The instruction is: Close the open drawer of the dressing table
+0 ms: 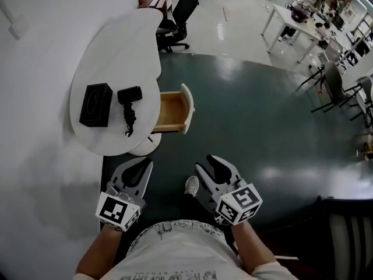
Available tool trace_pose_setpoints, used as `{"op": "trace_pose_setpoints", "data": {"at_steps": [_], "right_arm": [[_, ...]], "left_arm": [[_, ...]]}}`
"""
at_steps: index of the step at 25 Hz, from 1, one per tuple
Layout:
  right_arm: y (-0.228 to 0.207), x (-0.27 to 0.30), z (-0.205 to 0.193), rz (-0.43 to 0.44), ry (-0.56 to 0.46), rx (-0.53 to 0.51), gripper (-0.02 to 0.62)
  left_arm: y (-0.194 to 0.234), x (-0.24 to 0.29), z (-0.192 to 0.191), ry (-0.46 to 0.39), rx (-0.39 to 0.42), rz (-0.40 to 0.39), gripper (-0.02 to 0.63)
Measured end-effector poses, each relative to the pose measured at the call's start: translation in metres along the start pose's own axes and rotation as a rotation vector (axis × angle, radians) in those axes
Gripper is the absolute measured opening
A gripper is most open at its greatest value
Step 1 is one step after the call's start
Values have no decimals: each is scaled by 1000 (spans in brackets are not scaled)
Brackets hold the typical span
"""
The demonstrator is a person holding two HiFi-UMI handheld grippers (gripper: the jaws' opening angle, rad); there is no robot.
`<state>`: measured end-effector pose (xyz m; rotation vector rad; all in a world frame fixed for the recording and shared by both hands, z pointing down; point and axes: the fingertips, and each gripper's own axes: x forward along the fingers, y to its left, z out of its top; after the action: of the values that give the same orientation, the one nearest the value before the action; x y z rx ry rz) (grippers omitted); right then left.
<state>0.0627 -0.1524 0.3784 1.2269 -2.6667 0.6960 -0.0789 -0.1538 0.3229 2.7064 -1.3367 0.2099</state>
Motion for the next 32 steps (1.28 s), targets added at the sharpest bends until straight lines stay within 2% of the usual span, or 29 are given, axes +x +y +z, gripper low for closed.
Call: {"op": "trace_pose_setpoints", "data": {"at_steps": [9, 21, 26, 32], "right_arm": [[-84, 43, 13, 23, 48, 36, 176], [-142, 88, 15, 11, 110, 72, 170], [-160, 111, 5, -17, 127, 94, 166], [-181, 142, -2, -89, 112, 139, 161]], "left_arm": [[26, 82, -3, 74, -18, 28, 38], [50, 141, -11, 134, -30, 19, 37], [66, 156, -24, 163, -37, -5, 38], [89, 179, -42, 198, -37, -87, 37]]}}
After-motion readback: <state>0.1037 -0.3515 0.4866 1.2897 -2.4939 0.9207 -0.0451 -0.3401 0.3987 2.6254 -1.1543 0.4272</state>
